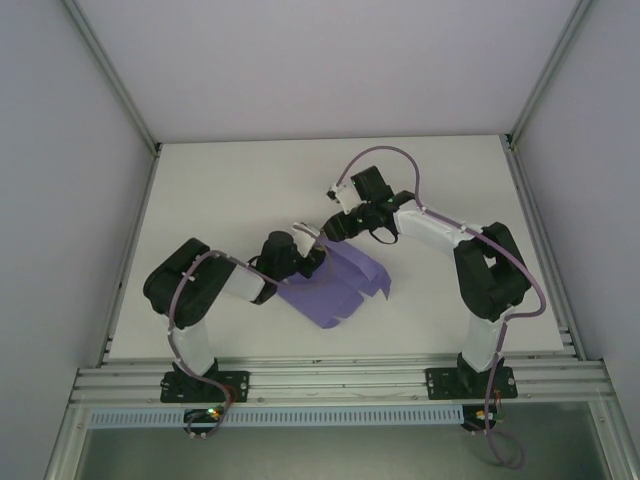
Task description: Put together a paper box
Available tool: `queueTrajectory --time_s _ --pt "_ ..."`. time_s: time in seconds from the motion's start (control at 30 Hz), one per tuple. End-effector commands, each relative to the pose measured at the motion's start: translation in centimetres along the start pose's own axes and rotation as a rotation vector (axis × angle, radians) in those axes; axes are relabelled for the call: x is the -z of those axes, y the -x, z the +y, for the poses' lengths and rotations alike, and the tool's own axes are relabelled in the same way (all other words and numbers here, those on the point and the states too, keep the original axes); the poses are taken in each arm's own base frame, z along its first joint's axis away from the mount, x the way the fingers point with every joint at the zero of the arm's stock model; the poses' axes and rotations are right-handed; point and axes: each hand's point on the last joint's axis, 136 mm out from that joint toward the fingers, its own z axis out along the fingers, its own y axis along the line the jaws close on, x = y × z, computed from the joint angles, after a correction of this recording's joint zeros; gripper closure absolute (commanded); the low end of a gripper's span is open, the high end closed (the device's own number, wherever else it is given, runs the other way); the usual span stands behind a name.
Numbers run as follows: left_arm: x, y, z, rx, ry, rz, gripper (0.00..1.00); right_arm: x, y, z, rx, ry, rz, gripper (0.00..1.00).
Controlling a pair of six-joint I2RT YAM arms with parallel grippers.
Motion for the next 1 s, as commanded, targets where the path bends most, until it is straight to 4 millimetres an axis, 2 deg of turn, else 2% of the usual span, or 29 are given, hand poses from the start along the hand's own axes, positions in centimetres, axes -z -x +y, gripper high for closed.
queueTrajectory --time_s 0.0,0.07,0.13,0.2,0.23,0.3,0.33,0.43,0.57,0.63,0.73,0.8,0.87,0.97 --pt "-0.7 4.3 0.2 -0.051 -0.001 -0.133 0.66 -2.8 -7.3 0.0 -0.048 0.021 0.246 0.52" --pt "-0.6 4.4 0.3 -0.048 -0.016 -0.139 0.56 -2.9 -7.5 0.0 -0.047 0.027 0.253 0.53" --pt "-0.5 4.9 0.6 -0.046 -0.012 -0.155 0.55 -3.0 -7.6 0.2 -0.044 0.041 0.257 0.53" --pt "-0.5 5.3 0.8 -0.048 -0.002 -0.174 0.6 -3.0 -7.7 0.2 -0.045 0.047 0.26 0.53" --pt "-0.6 5.4 0.8 -0.05 -0.007 -0.178 0.65 -3.1 -7.8 0.3 -0.043 0.052 0.263 0.53" --pt "-0.9 5.8 0.7 -0.055 -0.013 -0.181 0.86 -3.1 -7.8 0.2 -0.047 0.049 0.266 0.53" --pt "-1.2 5.8 0.8 -0.058 -0.01 -0.172 1.0 -3.0 -7.7 0.0 -0.047 0.042 0.264 0.53" --pt "-1.3 5.4 1.4 -0.055 0.024 -0.155 1.0 -2.7 -7.5 -0.1 -0.057 0.038 0.25 0.52" --pt "-0.4 5.0 3.3 0.014 0.141 -0.167 1.0 -1.7 -6.4 -0.6 -0.08 0.003 0.194 0.28" --pt "0.2 4.7 4.1 0.068 0.18 -0.166 1.0 -0.1 -4.8 -1.1 -0.082 -0.044 0.109 0.02" --pt "1.5 5.3 5.0 0.188 0.19 -0.189 1.0 4.3 -2.1 -2.3 -0.088 -0.132 -0.064 0.0" --pt "2.4 5.7 5.6 0.279 0.169 -0.195 1.0 7.5 -1.3 -2.5 -0.07 -0.152 -0.161 0.0" --pt "3.0 6.1 6.5 0.372 0.148 -0.197 1.0 9.9 -1.5 -2.1 -0.038 -0.125 -0.217 0.0" --pt "3.8 6.6 7.0 0.472 0.089 -0.205 1.0 11.8 -3.1 -0.9 0.007 -0.047 -0.215 0.0"
